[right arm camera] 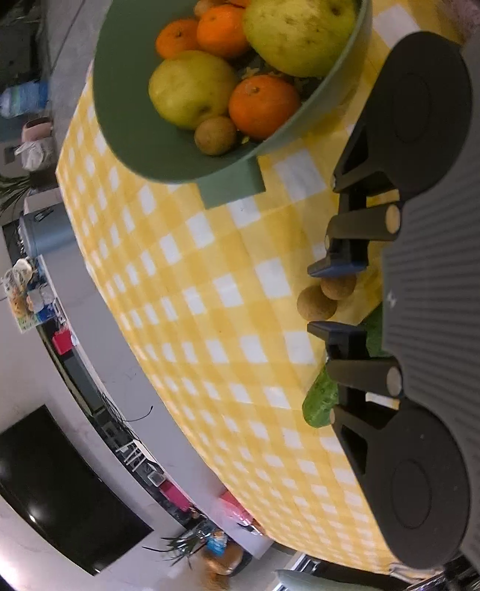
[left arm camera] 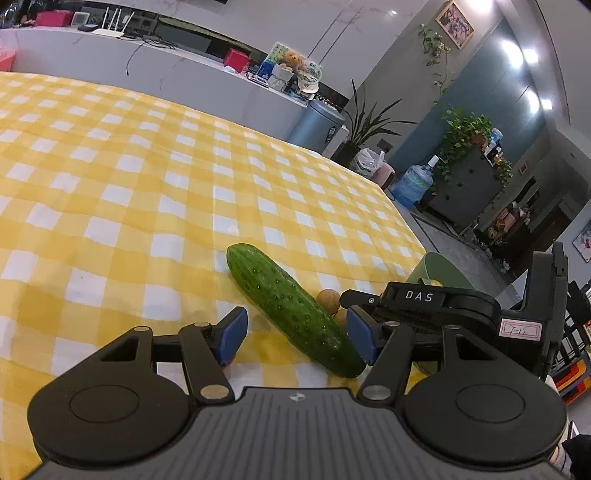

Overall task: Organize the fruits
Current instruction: 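Close the right gripper on a brown kiwi beside the cucumber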

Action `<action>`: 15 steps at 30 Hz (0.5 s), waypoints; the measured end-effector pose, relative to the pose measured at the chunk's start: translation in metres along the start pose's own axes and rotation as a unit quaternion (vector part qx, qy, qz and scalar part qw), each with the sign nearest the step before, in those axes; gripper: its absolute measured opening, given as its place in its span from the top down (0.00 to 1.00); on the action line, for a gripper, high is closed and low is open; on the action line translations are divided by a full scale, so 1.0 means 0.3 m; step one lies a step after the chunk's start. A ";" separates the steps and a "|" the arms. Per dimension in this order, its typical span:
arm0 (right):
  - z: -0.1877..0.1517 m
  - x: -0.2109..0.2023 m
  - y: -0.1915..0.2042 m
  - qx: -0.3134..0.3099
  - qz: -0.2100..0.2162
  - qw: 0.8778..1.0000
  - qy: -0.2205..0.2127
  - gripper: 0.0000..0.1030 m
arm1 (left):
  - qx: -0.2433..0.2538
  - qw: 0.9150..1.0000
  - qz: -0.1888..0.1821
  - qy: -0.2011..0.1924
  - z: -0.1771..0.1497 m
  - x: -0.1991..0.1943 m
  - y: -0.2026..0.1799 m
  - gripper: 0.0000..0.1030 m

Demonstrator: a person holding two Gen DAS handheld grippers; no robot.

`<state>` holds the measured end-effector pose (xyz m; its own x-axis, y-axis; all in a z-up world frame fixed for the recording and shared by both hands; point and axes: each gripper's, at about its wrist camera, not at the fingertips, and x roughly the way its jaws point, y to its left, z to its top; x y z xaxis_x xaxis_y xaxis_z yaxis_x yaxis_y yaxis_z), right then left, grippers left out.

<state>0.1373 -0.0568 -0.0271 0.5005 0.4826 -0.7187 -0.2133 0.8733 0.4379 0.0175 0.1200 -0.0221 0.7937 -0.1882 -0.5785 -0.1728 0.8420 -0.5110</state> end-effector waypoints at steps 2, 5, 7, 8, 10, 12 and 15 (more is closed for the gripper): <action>-0.007 -0.003 -0.004 0.007 -0.005 1.000 0.000 0.76 | -0.002 1.000 -0.004 0.000 -0.001 -0.003 0.002 0.30; -0.005 0.002 -0.011 0.010 -0.019 1.000 0.005 0.76 | -0.004 1.000 -0.005 -0.001 0.002 -0.006 0.007 0.30; -0.010 0.011 -0.014 0.015 -0.035 0.999 0.010 0.76 | -0.003 1.000 -0.005 0.000 0.002 -0.006 0.007 0.30; -0.006 0.013 -0.023 0.020 -0.041 0.999 0.017 0.76 | -0.003 1.000 -0.005 0.001 0.002 -0.006 0.009 0.30; -0.005 0.022 -0.037 0.028 -0.041 0.998 0.029 0.78 | -0.003 1.000 -0.005 0.001 0.002 -0.005 0.010 0.30; -0.007 0.019 -0.037 0.026 -0.042 0.998 0.030 0.82 | -0.002 1.000 -0.003 0.002 0.001 -0.004 0.011 0.30; -0.010 0.016 -0.033 0.022 -0.048 0.998 0.026 0.82 | 0.002 1.000 -0.002 0.003 -0.006 -0.003 0.007 0.30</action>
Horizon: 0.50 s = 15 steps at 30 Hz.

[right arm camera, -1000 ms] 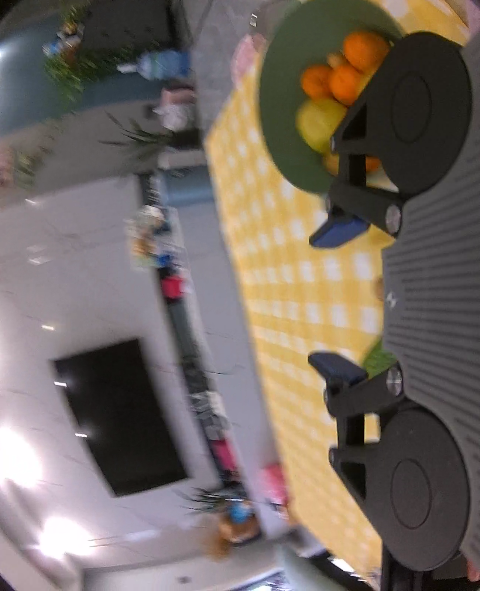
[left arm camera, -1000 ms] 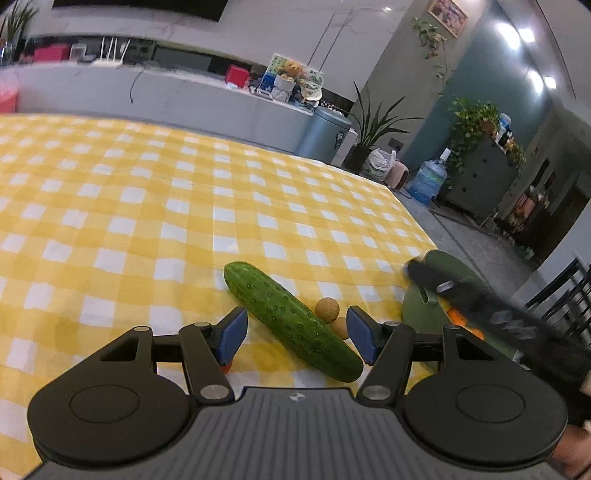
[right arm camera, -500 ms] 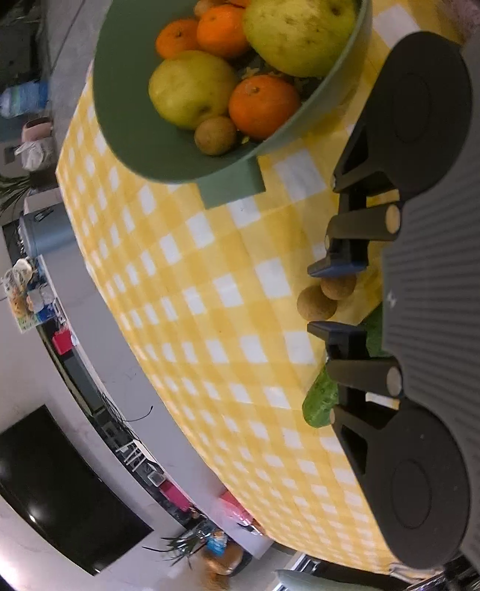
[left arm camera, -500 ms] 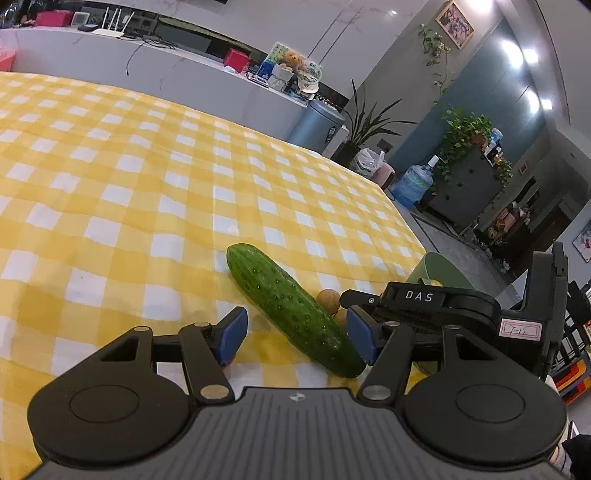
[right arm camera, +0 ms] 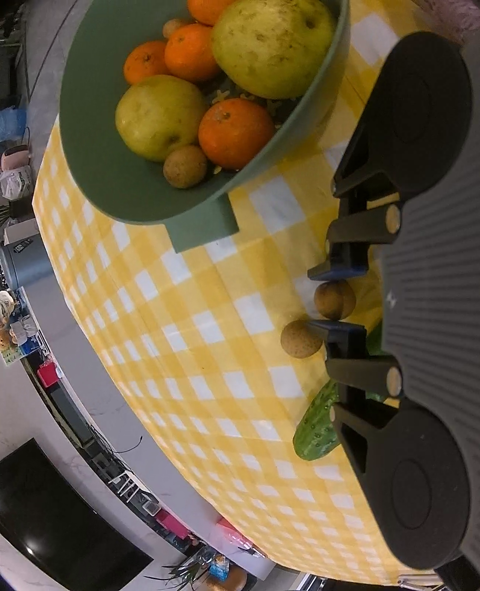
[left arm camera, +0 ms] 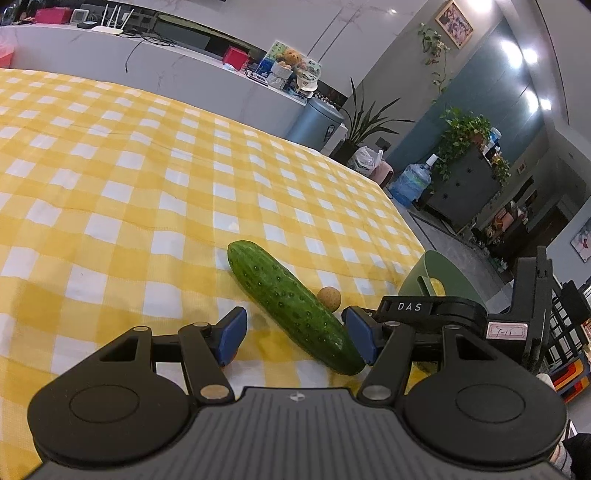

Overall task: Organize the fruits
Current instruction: 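Close the right gripper on a brown kiwi beside the cucumber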

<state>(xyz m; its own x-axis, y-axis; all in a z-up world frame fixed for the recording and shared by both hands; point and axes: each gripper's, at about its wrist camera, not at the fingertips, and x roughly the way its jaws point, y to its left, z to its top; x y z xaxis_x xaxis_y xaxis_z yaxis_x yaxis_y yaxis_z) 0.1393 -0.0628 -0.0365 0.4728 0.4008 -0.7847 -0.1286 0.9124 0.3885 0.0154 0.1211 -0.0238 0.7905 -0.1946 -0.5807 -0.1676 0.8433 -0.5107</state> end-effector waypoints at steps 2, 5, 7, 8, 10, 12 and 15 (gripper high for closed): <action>-0.001 -0.011 -0.001 -0.001 -0.003 1.000 -0.005 0.82 | 0.003 1.000 -0.001 0.001 -0.005 0.001 -0.005 0.30; -0.006 -0.030 0.002 -0.006 -0.012 1.000 -0.006 0.82 | 0.007 1.000 0.003 0.004 -0.011 0.007 -0.015 0.30; -0.012 -0.042 0.014 -0.024 -0.030 0.999 -0.012 0.81 | 0.010 1.000 0.005 0.007 -0.013 0.012 -0.021 0.30; -0.014 -0.039 0.019 -0.032 -0.033 0.999 -0.007 0.78 | 0.010 1.000 0.006 0.008 -0.015 0.013 -0.023 0.30; -0.017 -0.021 0.026 -0.043 -0.039 0.998 0.011 0.77 | 0.013 1.000 0.007 0.009 -0.015 0.015 -0.026 0.30; -0.021 -0.025 0.040 -0.061 -0.049 0.997 0.012 0.76 | 0.012 1.000 0.007 0.009 -0.016 0.014 -0.027 0.30; -0.030 -0.031 0.047 -0.074 -0.056 0.996 0.013 0.76 | 0.011 1.000 0.007 0.013 -0.017 0.016 -0.027 0.30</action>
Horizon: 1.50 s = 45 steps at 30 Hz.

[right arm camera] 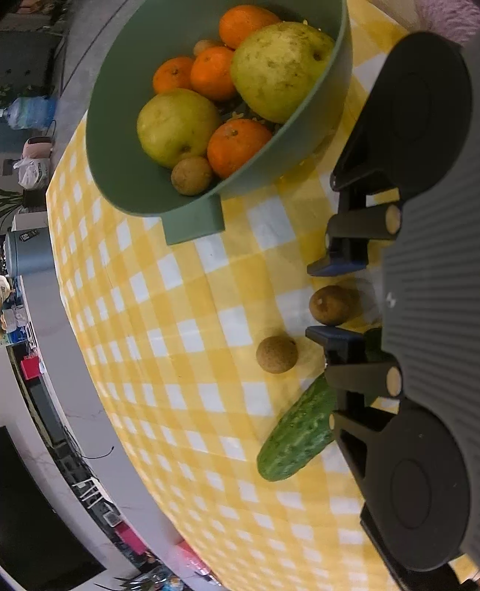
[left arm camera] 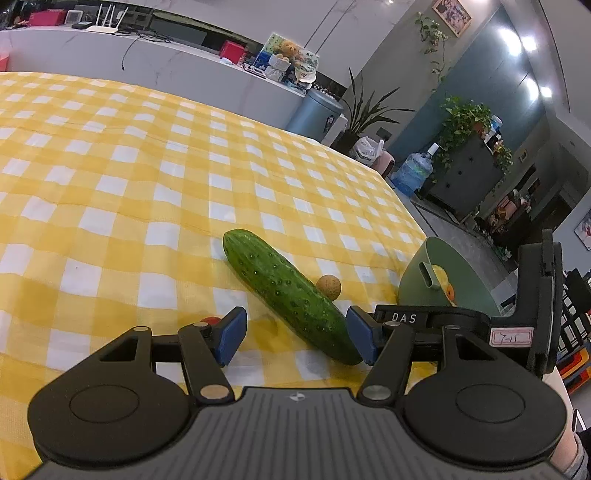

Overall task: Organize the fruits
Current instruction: 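Close the right gripper on a brown kiwi beside the cucumber, then grasp the other brown kiwi with the left gripper while the right gripper holds its kiwi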

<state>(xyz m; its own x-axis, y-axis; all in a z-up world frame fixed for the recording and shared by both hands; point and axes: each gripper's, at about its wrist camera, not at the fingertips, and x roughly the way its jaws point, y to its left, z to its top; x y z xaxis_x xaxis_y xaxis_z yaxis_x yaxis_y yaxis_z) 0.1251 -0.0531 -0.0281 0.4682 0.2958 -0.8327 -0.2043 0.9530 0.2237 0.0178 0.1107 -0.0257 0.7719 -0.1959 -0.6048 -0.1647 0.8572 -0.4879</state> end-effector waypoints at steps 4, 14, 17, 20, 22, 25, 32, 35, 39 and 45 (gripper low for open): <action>-0.009 -0.009 0.001 -0.004 -0.003 1.000 0.007 0.76 | 0.001 1.000 0.003 0.002 -0.003 0.001 -0.001 0.30; -0.027 -0.021 0.018 -0.025 -0.016 0.999 0.013 0.81 | 0.017 1.000 0.003 -0.007 -0.011 -0.001 -0.023 0.30; -0.022 -0.037 -0.007 0.000 -0.006 1.000 -0.004 0.81 | 0.032 0.998 0.021 -0.050 -0.011 -0.019 -0.049 0.30; -0.014 -0.055 -0.044 0.035 0.002 0.999 -0.019 0.81 | 0.060 0.997 0.004 -0.056 0.006 -0.013 -0.072 0.30; -0.008 -0.064 -0.076 0.064 0.008 0.998 -0.025 0.81 | 0.066 0.996 -0.004 -0.057 0.021 -0.002 -0.081 0.30; -0.002 -0.069 -0.118 0.104 0.022 0.994 -0.020 0.81 | 0.076 0.996 -0.003 -0.046 0.045 0.034 -0.097 0.30; -0.007 -0.115 -0.162 0.138 0.041 0.989 -0.035 0.81 | 0.095 0.995 0.012 0.002 0.092 0.141 -0.140 0.30; -0.018 -0.153 -0.184 0.142 0.043 0.988 -0.049 0.81 | 0.107 0.994 0.002 0.022 0.107 0.178 -0.151 0.30; -0.026 -0.173 -0.219 0.157 0.059 0.985 -0.050 0.81 | 0.130 0.991 -0.005 0.045 0.117 0.227 -0.168 0.30; -0.034 -0.177 -0.208 0.129 0.082 0.987 -0.045 0.81 | 0.213 0.975 -0.003 0.070 0.112 0.306 -0.181 0.33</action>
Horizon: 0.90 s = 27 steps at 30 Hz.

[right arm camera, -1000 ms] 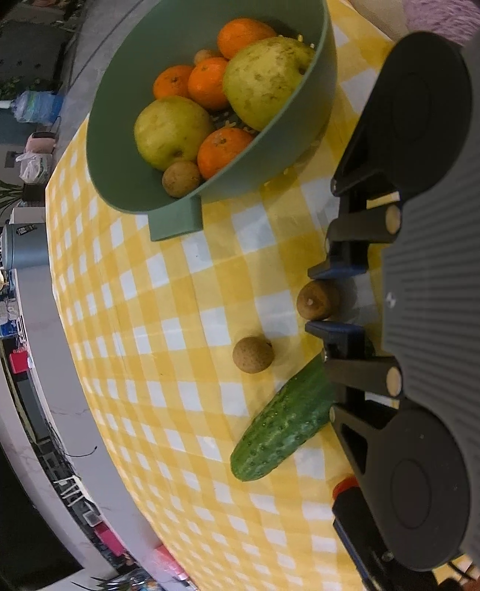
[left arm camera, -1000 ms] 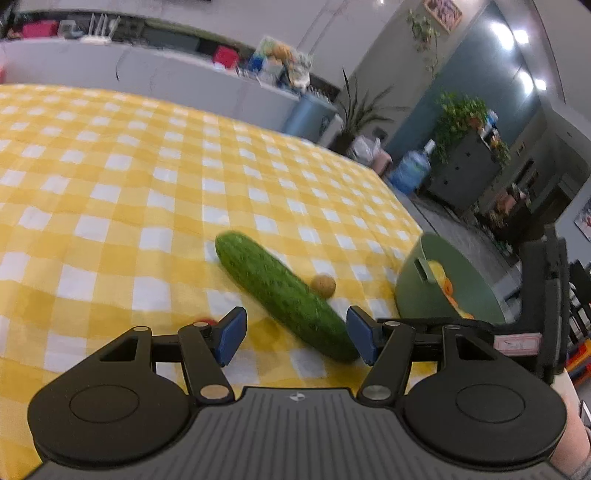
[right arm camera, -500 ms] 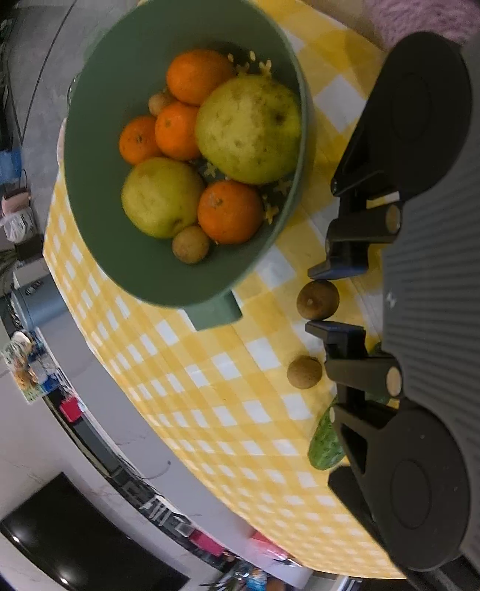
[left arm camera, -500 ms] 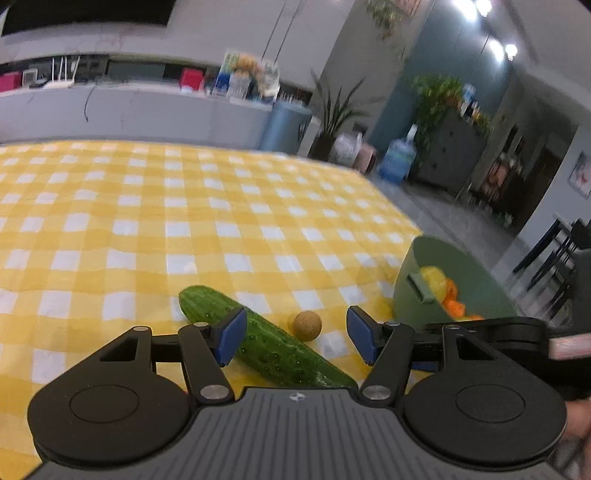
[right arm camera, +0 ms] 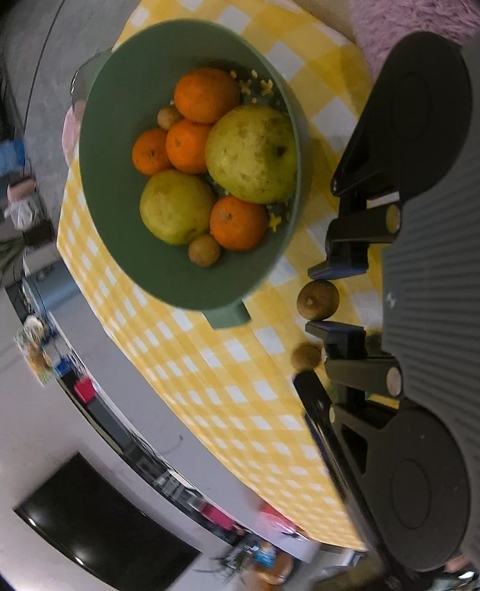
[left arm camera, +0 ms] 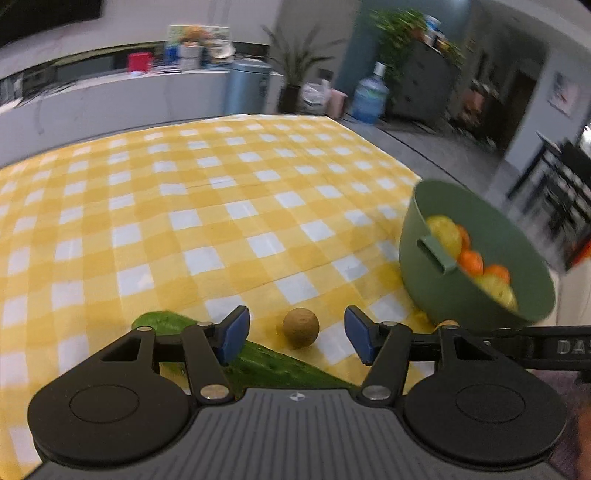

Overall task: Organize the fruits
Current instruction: 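Grasp the other brown kiwi with the left gripper while the right gripper holds its kiwi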

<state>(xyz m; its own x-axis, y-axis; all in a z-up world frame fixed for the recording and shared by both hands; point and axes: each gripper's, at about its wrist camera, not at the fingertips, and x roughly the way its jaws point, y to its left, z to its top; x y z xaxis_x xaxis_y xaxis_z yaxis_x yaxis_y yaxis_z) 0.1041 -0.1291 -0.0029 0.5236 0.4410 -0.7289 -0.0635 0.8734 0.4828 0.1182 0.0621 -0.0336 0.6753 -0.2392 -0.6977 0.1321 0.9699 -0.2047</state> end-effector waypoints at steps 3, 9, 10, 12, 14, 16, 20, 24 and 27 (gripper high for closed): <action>-0.007 0.005 0.012 -0.014 0.007 1.000 0.005 0.81 | 0.034 0.999 -0.020 0.007 0.003 0.015 -0.008 0.33; 0.001 0.016 -0.007 -0.009 0.021 1.000 0.016 0.81 | 0.087 0.995 0.001 0.039 0.002 0.090 -0.065 0.33; 0.001 0.016 -0.007 -0.008 0.023 1.000 0.017 0.81 | 0.090 0.995 0.012 0.043 0.001 0.103 -0.071 0.34; 0.001 0.016 -0.009 -0.007 0.025 0.999 0.018 0.81 | 0.107 0.993 0.035 0.047 0.000 0.113 -0.087 0.39; 0.001 0.013 -0.013 -0.005 0.027 0.999 0.017 0.81 | 0.117 0.991 0.046 0.045 -0.001 0.110 -0.104 0.40; 0.001 0.012 -0.015 -0.002 0.029 0.999 0.017 0.81 | 0.113 0.991 0.047 0.052 -0.004 0.115 -0.104 0.50; 0.001 0.004 -0.012 -0.005 0.036 0.999 0.016 0.81 | 0.114 0.991 0.057 0.046 -0.006 0.100 -0.107 0.73; -0.001 -0.009 -0.011 -0.011 0.046 0.999 0.010 0.81 | 0.108 0.991 0.067 0.028 -0.007 0.084 -0.114 0.73; -0.003 -0.026 -0.007 -0.020 0.043 0.999 0.000 0.81 | 0.092 0.994 0.060 0.010 0.005 0.056 -0.114 0.73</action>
<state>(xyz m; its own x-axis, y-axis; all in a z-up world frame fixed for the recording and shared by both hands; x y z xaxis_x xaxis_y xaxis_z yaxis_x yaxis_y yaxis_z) 0.0996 -0.1341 0.0013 0.5142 0.5155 -0.6855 -0.1422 0.8394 0.5246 0.1261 0.0251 -0.0372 0.6798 -0.1208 -0.7234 0.1829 0.9831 0.0077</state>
